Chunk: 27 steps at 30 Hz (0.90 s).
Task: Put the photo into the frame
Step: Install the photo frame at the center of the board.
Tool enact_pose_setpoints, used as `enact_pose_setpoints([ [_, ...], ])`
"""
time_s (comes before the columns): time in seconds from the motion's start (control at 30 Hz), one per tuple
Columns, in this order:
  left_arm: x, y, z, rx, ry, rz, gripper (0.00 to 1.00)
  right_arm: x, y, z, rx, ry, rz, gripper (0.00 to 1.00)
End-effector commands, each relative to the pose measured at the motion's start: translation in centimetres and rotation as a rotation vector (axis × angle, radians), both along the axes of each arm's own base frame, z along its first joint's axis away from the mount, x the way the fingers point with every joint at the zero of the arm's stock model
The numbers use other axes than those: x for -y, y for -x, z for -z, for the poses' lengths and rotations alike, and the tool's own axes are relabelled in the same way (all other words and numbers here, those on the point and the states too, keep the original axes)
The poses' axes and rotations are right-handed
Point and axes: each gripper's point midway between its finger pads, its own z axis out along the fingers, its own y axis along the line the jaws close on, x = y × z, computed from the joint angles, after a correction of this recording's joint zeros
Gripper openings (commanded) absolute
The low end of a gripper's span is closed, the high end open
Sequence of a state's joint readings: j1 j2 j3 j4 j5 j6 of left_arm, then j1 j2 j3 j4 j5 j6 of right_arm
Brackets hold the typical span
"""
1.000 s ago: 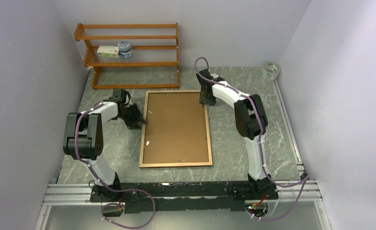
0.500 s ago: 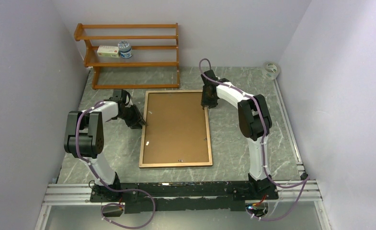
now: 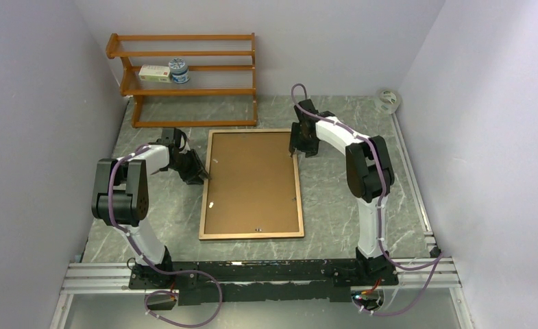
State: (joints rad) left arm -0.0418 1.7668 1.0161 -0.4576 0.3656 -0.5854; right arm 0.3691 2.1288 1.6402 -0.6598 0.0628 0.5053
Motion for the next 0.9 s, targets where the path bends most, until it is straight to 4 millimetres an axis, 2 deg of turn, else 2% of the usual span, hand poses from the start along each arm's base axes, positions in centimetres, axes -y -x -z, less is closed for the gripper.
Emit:
enact_pose_setpoints([
  [0.0, -0.6, 1.3, 1.4, -0.049, -0.045, -0.009, 0.39, -0.3, 0.8, -1.9, 0.026, -0.033, -0.047, 0.58],
  [0.13, -0.5, 1.4, 1.5, -0.053, -0.042, -0.009, 0.4, -1.5, 1.2, -1.9, 0.032, -0.069, -0.117, 0.59],
  [0.37, -0.4, 1.4, 1.7, -0.06, -0.036, -0.006, 0.4, -2.4, 1.1, -0.7, 0.012, -0.034, -0.155, 0.59],
  [0.47, -0.5, 1.5, 1.7, -0.06, -0.042, -0.003, 0.4, -2.0, 0.6, -0.2, 0.019, -0.012, -0.122, 0.55],
  [0.7, -0.5, 1.5, 1.7, -0.064, -0.038, -0.002, 0.4, -0.3, -0.4, 0.7, 0.029, 0.092, -0.062, 0.37],
  [0.87, -0.4, 1.6, 1.9, -0.07, -0.034, -0.001, 0.4, -0.2, -0.5, 1.2, 0.029, 0.097, -0.065, 0.35],
])
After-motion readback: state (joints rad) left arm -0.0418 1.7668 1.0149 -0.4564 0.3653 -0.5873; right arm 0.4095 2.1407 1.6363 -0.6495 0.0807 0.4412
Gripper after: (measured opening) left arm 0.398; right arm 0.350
